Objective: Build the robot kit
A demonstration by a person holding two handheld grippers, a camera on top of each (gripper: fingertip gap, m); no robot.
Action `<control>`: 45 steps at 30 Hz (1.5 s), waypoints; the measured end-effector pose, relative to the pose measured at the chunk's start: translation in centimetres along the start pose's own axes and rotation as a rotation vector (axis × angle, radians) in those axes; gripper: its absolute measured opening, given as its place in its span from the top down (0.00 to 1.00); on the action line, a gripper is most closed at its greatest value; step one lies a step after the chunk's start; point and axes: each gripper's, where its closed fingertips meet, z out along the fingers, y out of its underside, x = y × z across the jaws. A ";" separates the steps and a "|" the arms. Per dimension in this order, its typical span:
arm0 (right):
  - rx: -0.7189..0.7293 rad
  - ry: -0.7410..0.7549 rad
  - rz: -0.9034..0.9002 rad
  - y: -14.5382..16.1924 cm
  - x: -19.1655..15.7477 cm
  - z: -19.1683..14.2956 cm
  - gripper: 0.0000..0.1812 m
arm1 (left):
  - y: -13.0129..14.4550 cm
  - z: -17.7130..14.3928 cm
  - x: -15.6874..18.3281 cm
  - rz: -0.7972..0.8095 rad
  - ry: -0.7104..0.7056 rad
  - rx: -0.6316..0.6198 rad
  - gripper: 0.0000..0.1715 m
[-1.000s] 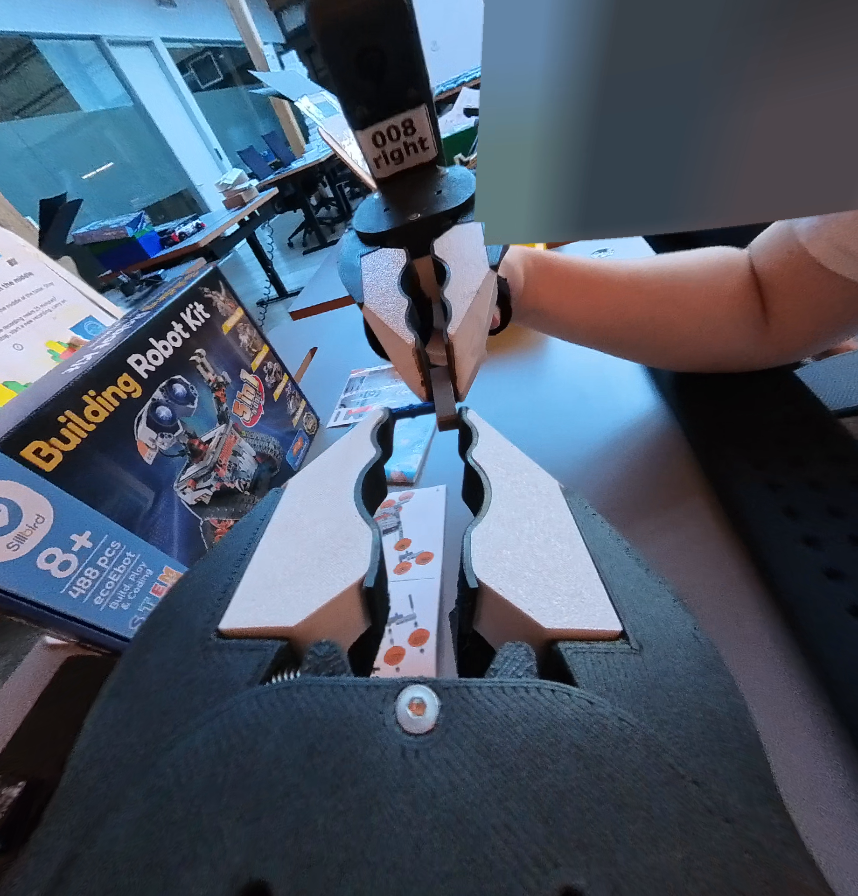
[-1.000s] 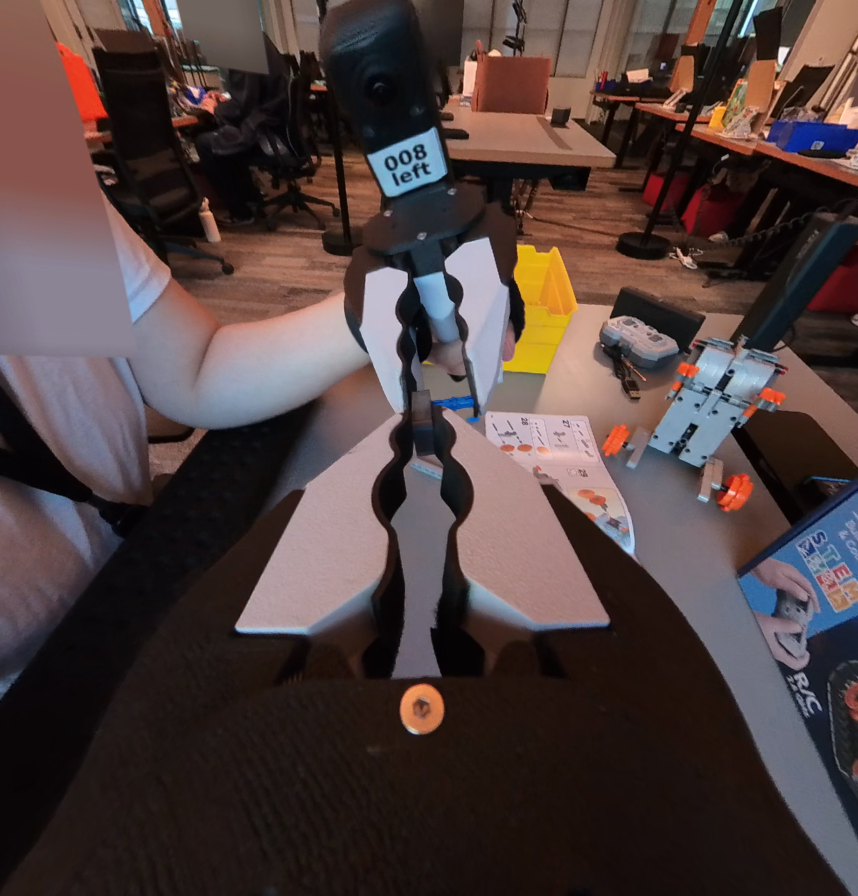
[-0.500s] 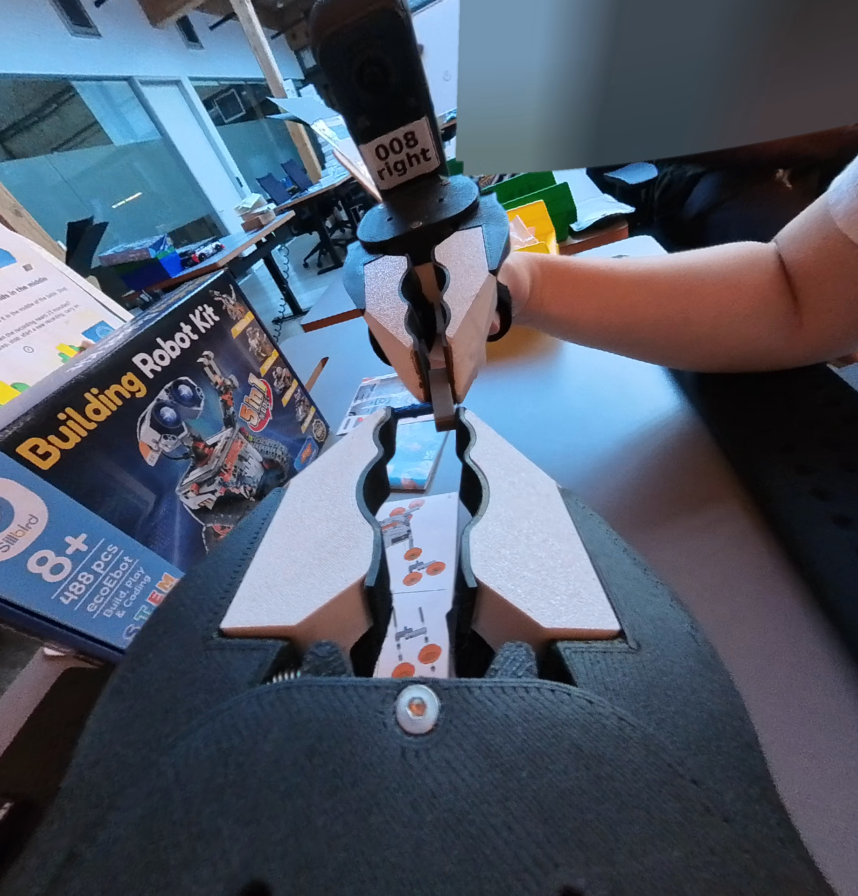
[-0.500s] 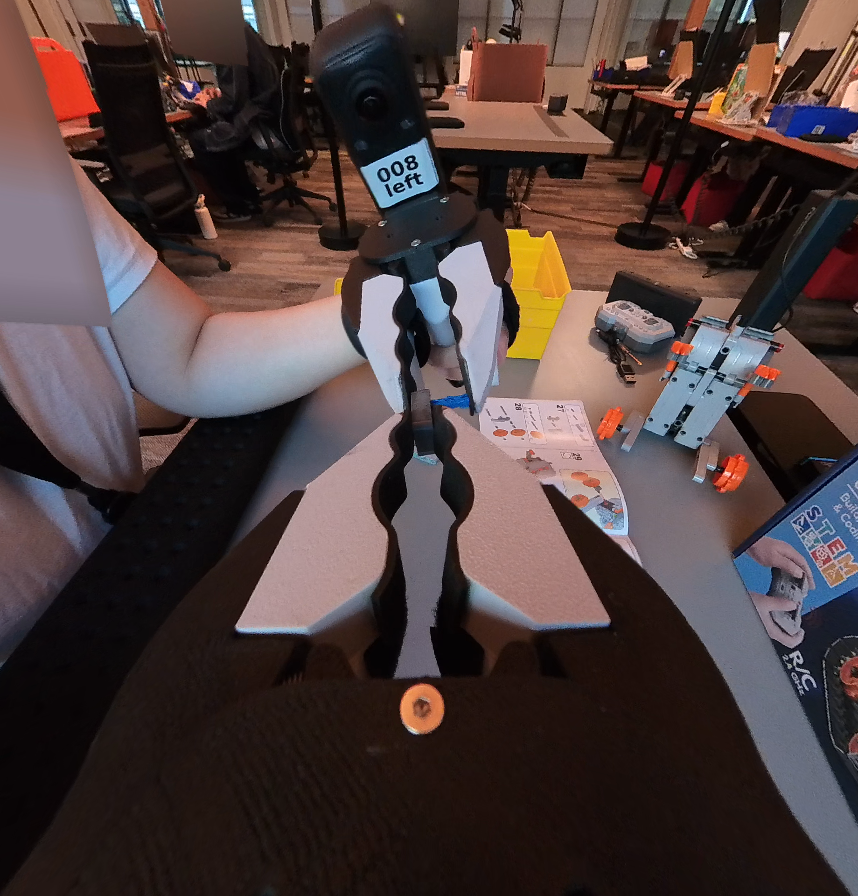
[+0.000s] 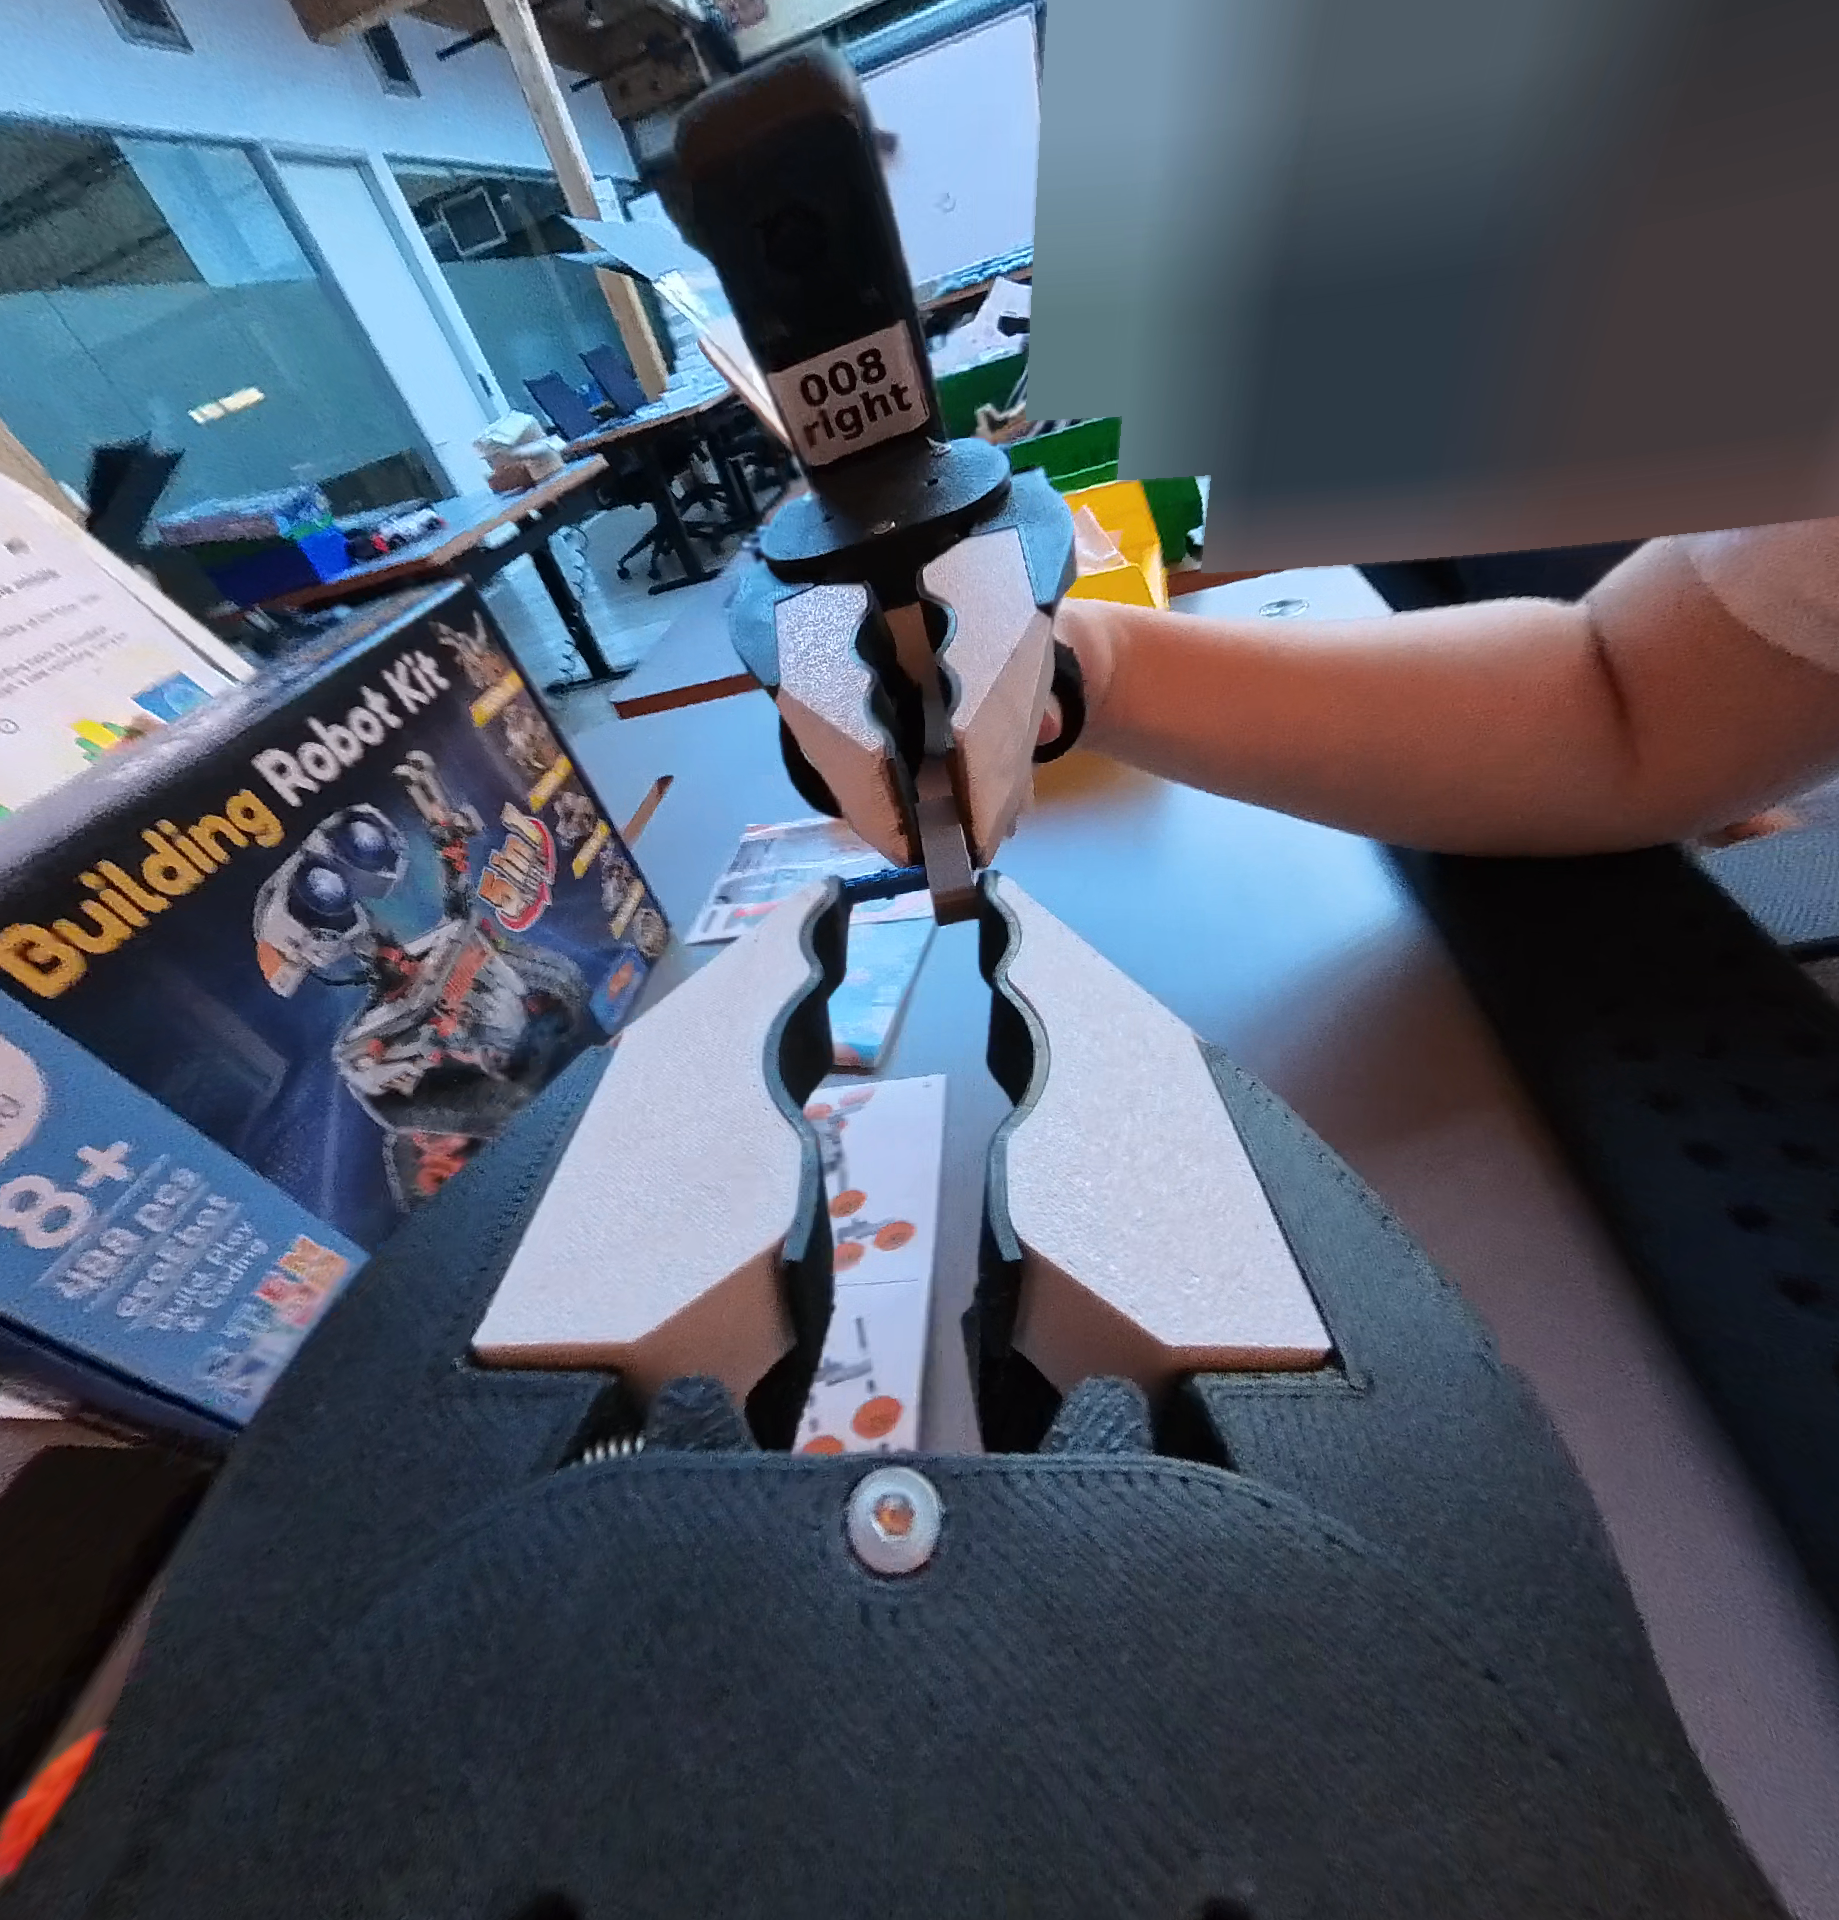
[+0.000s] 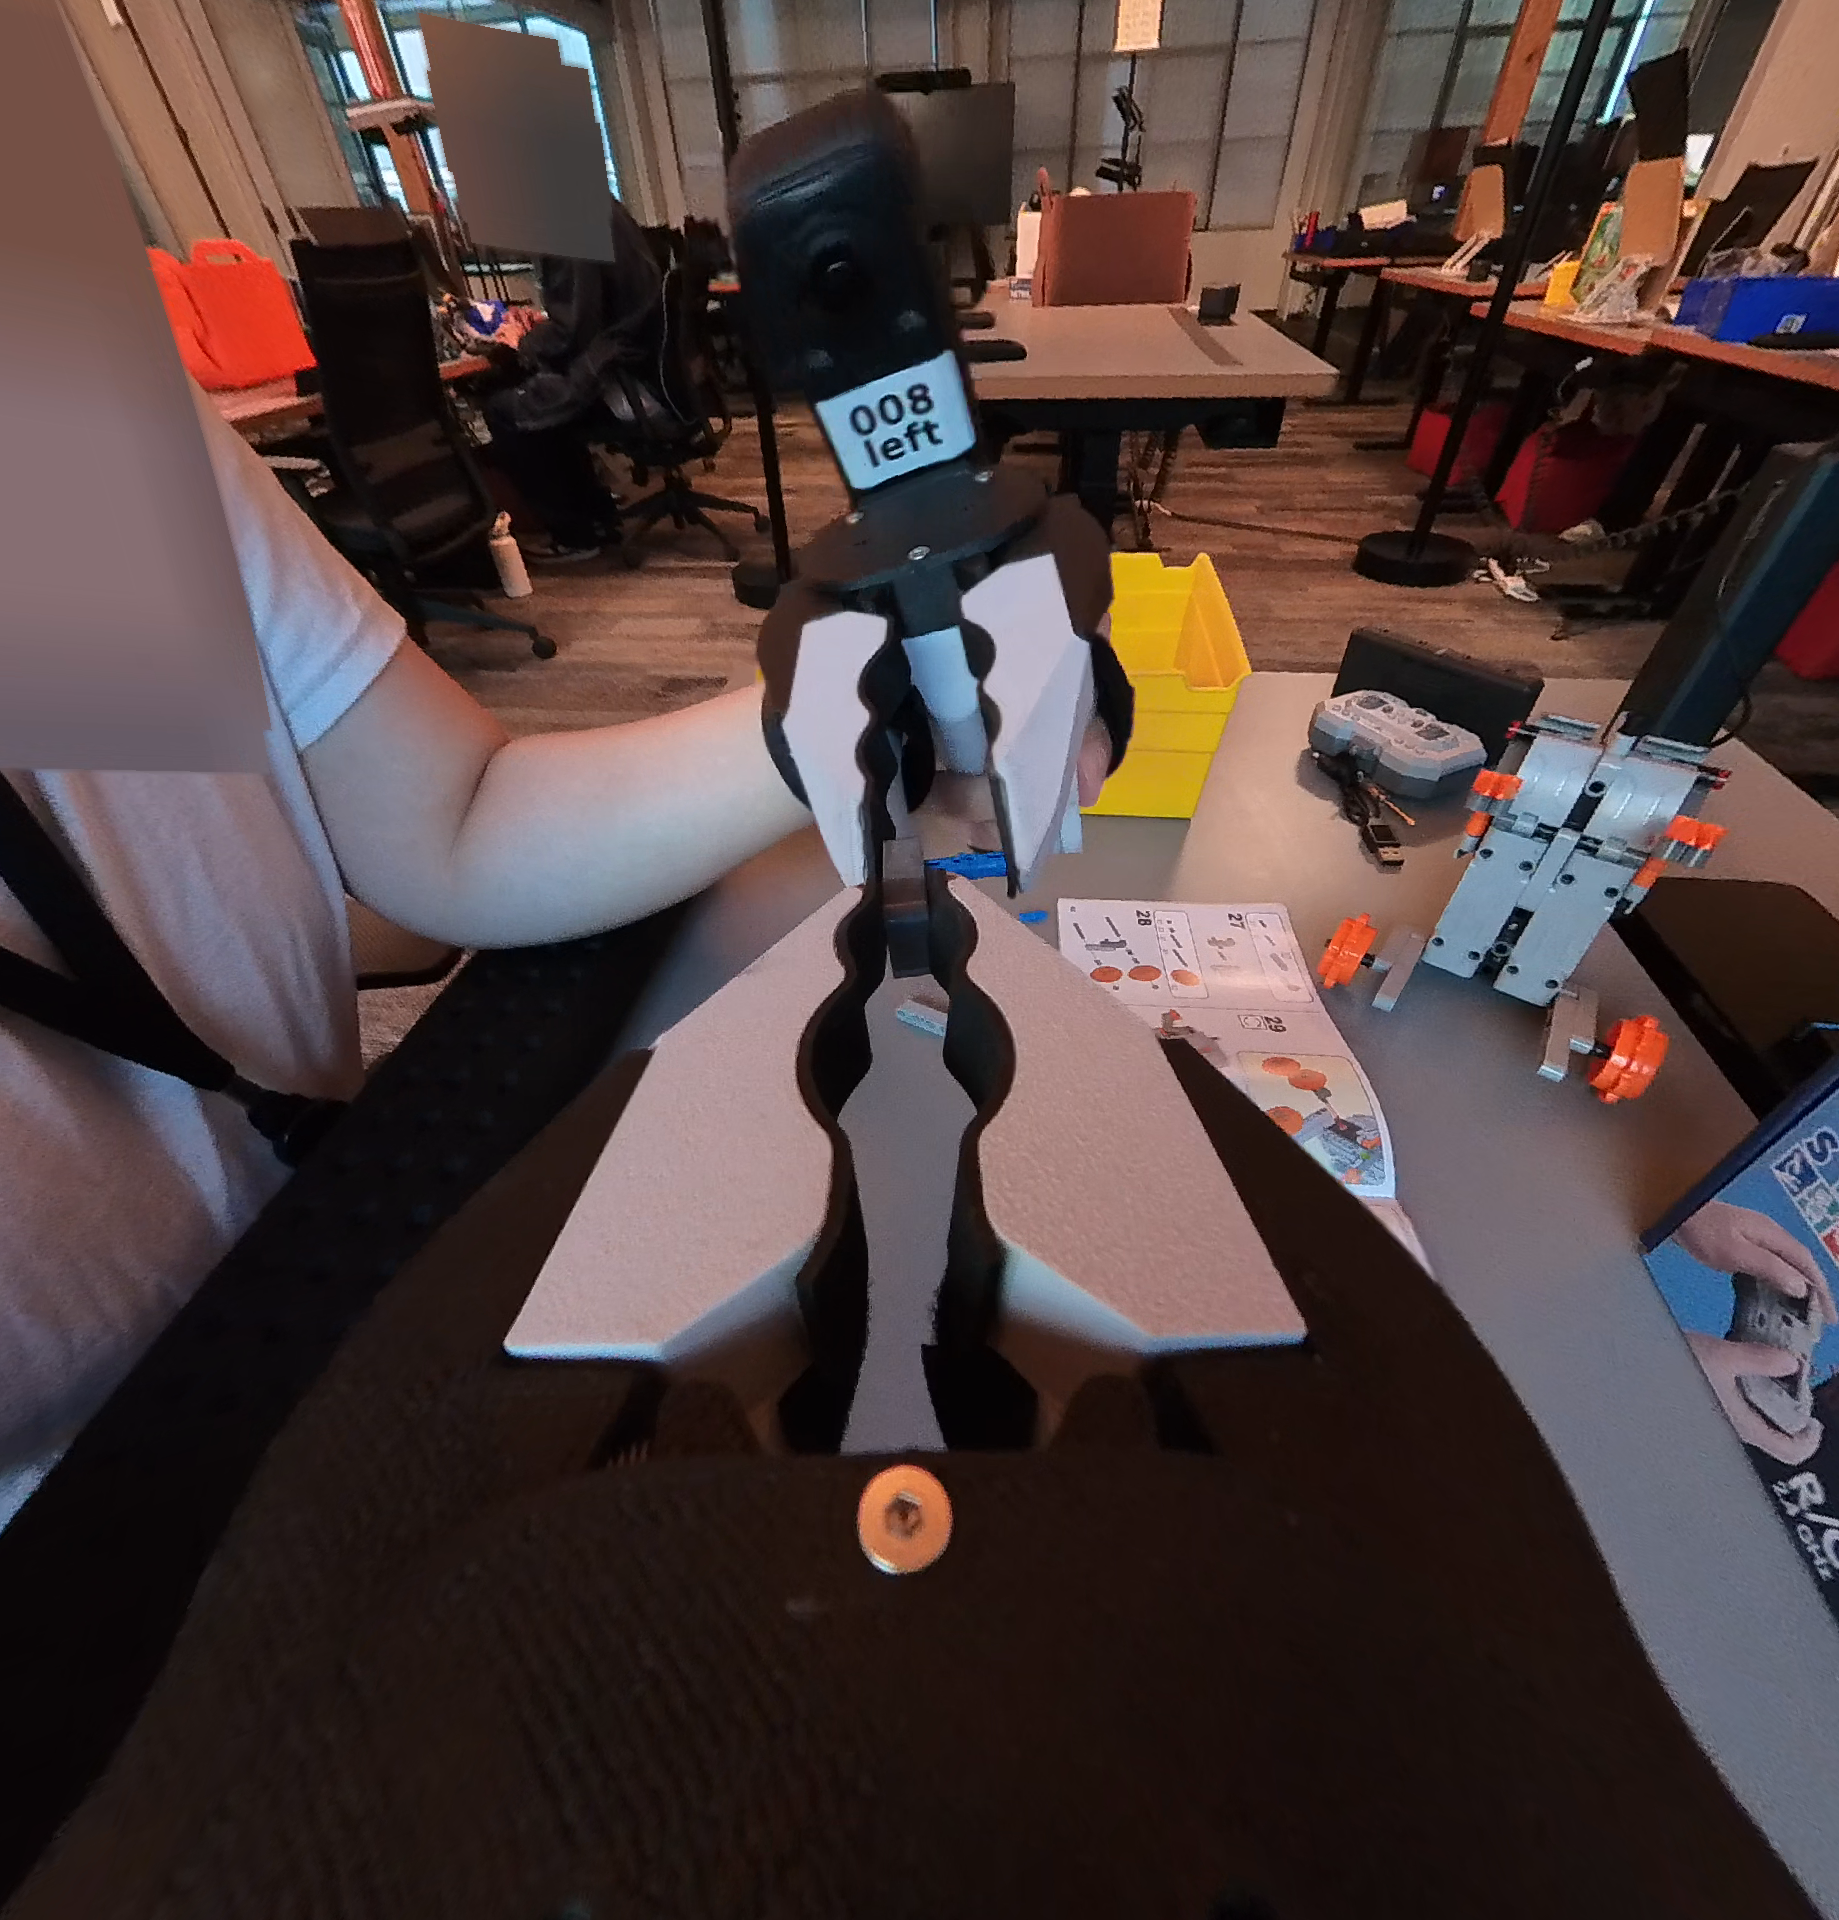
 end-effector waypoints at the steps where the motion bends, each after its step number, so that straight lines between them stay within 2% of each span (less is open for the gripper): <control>1: -0.006 0.012 -0.024 0.0 0.0 0.1 0.96 | 0.0 0.0 0.0 -0.036 0.020 0.003 0.87; 7: -0.039 0.139 -0.206 -0.3 0.6 0.0 0.96 | -0.7 -1.4 -0.3 -0.204 0.077 0.093 0.90; 9: -0.069 0.200 -0.280 -0.4 1.0 -0.1 0.96 | -1.3 -2.3 -0.3 -0.363 0.156 0.154 0.89; 12: -0.107 0.291 -0.448 -0.8 1.3 0.2 0.96 | -1.9 -2.7 -1.3 -0.671 0.266 0.227 0.81; 14: -0.114 0.318 -0.522 -1.0 1.1 0.4 0.96 | -1.7 -2.3 -1.6 -0.747 0.301 0.245 0.85; 17: -0.102 0.364 -0.601 -1.5 1.3 0.3 0.96 | -0.2 -1.3 -0.9 -0.750 0.311 0.150 0.91; 19: -0.106 0.379 -0.606 -1.4 1.6 0.2 0.96 | -0.7 -1.4 -0.5 -0.749 0.355 0.167 1.00; 22: -0.069 0.383 -0.611 -1.9 1.5 -0.1 0.96 | -1.5 -1.4 -0.6 -0.761 0.370 0.214 1.00; 26: -0.089 0.400 -0.622 -1.8 1.7 -0.4 0.96 | -1.8 -1.3 -0.6 -0.805 0.407 0.242 0.94; 29: -0.081 0.388 -0.614 -1.8 1.5 -0.4 0.96 | -1.3 -1.2 -1.7 -0.824 0.338 0.252 0.84; 32: -0.109 0.385 -0.623 -1.4 1.6 -0.1 0.96 | -1.3 -1.4 -1.7 -0.839 0.354 0.260 0.87; 35: -0.116 0.379 -0.628 -1.2 1.6 0.2 0.96 | -1.2 -0.8 -1.1 -0.818 0.373 0.227 0.97; 40: -0.103 0.401 -0.633 -1.5 1.7 0.1 0.95 | -1.3 -0.6 -1.2 -0.859 0.398 0.234 0.97; 43: -0.094 0.466 -0.634 -2.2 2.4 -0.3 0.76 | -1.8 -1.1 -1.2 -0.900 0.448 0.266 0.97; 45: -0.115 0.455 -0.659 -2.0 2.1 -0.1 0.76 | -1.6 -1.4 -1.2 -0.915 0.457 0.260 0.97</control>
